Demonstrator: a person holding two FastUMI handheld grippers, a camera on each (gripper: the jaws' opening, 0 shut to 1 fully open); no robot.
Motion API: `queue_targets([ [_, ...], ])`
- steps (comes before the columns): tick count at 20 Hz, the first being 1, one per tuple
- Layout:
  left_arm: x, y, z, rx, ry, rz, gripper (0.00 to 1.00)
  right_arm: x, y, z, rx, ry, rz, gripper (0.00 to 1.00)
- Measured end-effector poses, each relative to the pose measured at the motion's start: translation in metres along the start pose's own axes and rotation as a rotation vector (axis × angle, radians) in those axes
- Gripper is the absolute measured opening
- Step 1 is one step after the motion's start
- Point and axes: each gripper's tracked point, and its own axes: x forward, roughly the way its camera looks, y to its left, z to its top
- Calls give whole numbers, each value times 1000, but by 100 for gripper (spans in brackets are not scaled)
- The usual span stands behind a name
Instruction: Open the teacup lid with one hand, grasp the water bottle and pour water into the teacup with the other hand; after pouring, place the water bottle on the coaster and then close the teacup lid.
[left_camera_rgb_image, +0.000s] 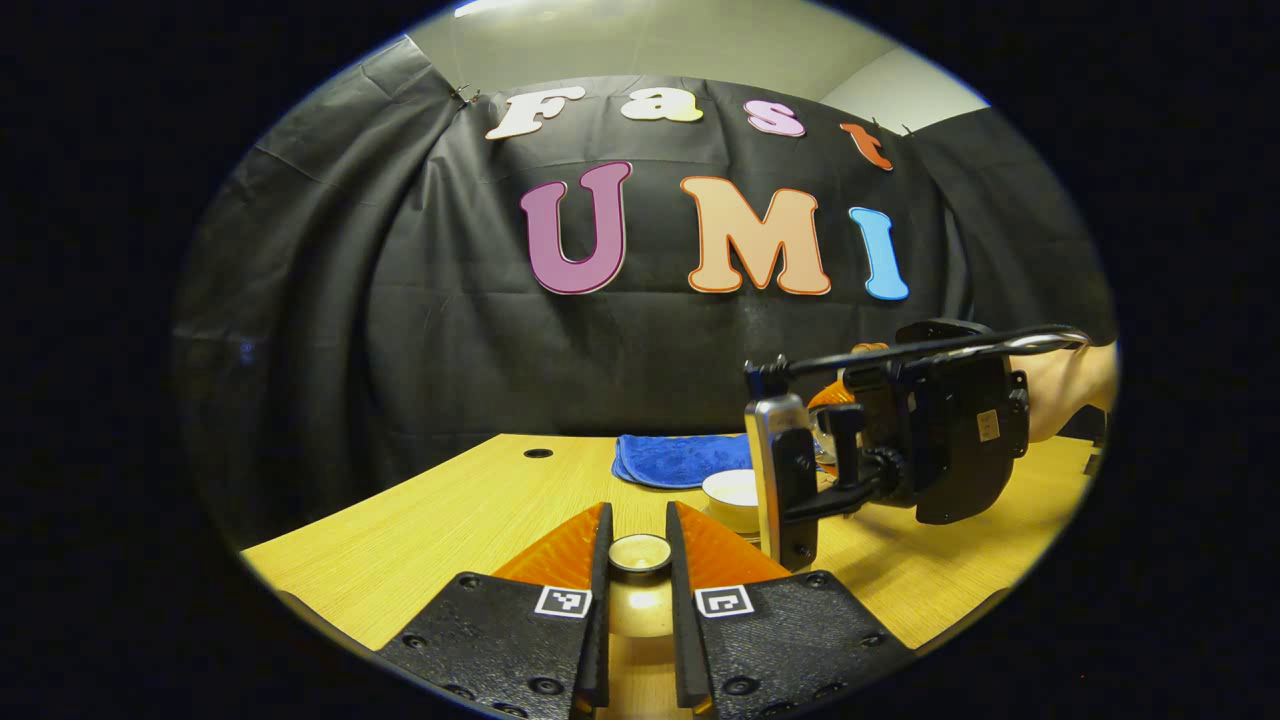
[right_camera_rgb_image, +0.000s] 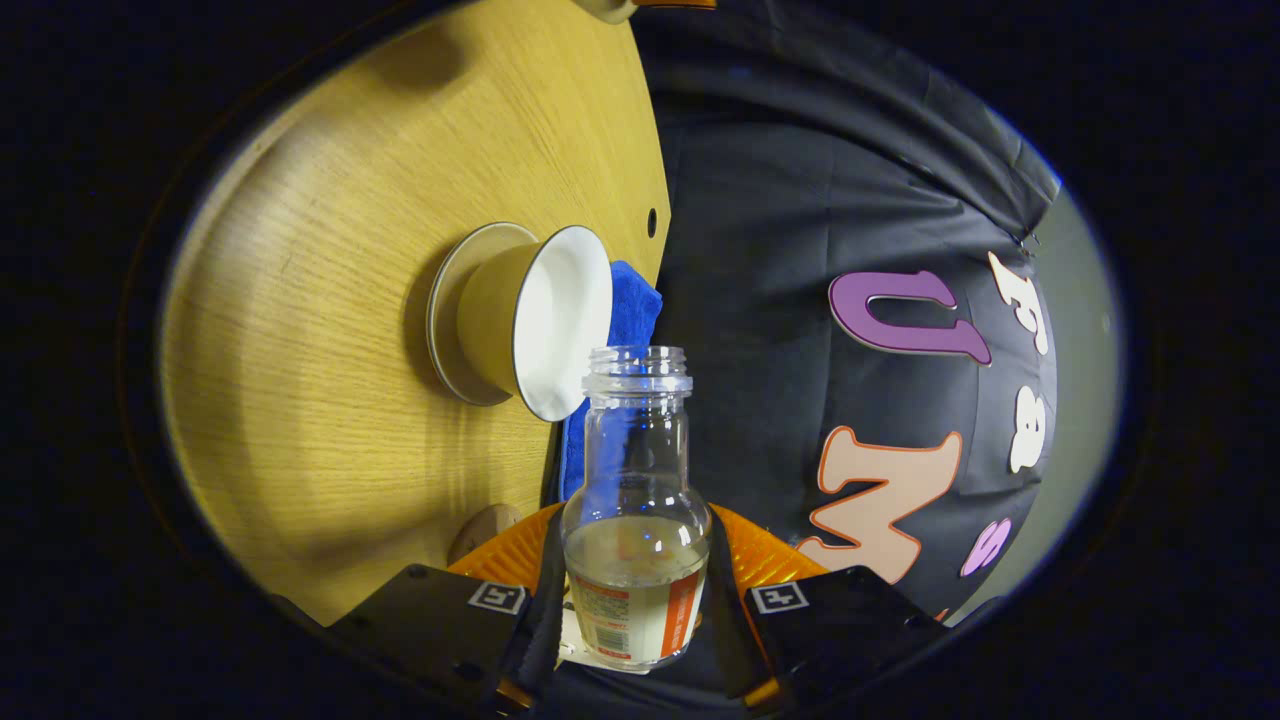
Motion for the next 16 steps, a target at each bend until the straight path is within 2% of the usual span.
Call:
queue_targets([
  [6, -2, 0, -1, 0, 0, -1, 23, -10, -6, -9, 277, -21, 36, 66],
  [16, -1, 0, 0, 0, 0, -2, 23, -16, -37, -62, 841, -58, -7, 65],
])
